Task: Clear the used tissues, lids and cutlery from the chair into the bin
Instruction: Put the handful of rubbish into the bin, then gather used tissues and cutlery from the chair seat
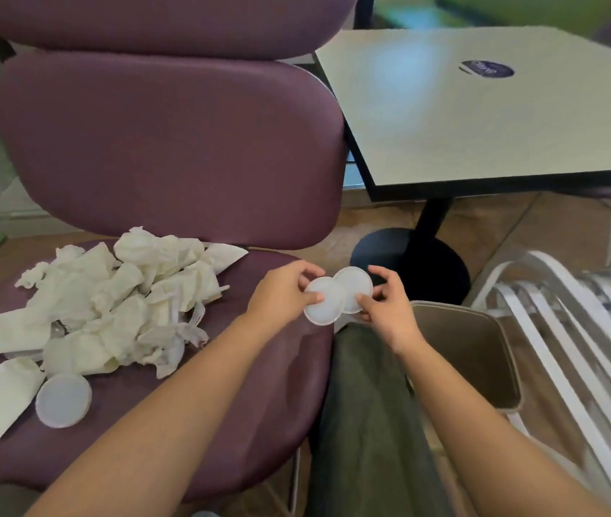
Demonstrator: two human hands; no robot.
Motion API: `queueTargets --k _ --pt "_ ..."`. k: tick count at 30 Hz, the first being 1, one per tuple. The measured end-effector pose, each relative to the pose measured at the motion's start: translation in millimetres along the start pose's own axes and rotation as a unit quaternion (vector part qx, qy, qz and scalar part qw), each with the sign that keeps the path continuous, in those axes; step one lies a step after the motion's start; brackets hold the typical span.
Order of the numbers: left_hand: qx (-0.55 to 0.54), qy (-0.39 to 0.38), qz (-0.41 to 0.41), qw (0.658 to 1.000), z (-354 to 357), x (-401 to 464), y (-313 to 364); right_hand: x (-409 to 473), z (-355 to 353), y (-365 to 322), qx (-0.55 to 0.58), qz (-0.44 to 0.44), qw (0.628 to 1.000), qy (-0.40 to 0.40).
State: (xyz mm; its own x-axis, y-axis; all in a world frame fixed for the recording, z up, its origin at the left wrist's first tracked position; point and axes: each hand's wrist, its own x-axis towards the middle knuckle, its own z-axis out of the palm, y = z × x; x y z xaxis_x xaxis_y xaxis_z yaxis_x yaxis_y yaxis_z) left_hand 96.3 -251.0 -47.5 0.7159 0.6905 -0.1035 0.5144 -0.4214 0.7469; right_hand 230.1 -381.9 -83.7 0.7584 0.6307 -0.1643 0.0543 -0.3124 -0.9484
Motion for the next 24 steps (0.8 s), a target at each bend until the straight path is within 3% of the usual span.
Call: queueTargets --k 9,16,20,24 --pt "-0.014 -0.051 0.047 0.997 98 19 50 -8 -86 43 0.024 0.037 0.993 0.107" --pt "0.033 -0.096 0.054 0.993 169 33 75 -14 -133 69 -0.063 0.077 0.978 0.184" --pt "0.032 -0.122 0.024 0.992 214 37 81 -13 -150 88 -0.13 0.098 0.969 0.187" --pt "0.037 -0.169 -0.015 0.985 244 38 81 -11 -157 108 -0.175 0.145 0.964 0.134"
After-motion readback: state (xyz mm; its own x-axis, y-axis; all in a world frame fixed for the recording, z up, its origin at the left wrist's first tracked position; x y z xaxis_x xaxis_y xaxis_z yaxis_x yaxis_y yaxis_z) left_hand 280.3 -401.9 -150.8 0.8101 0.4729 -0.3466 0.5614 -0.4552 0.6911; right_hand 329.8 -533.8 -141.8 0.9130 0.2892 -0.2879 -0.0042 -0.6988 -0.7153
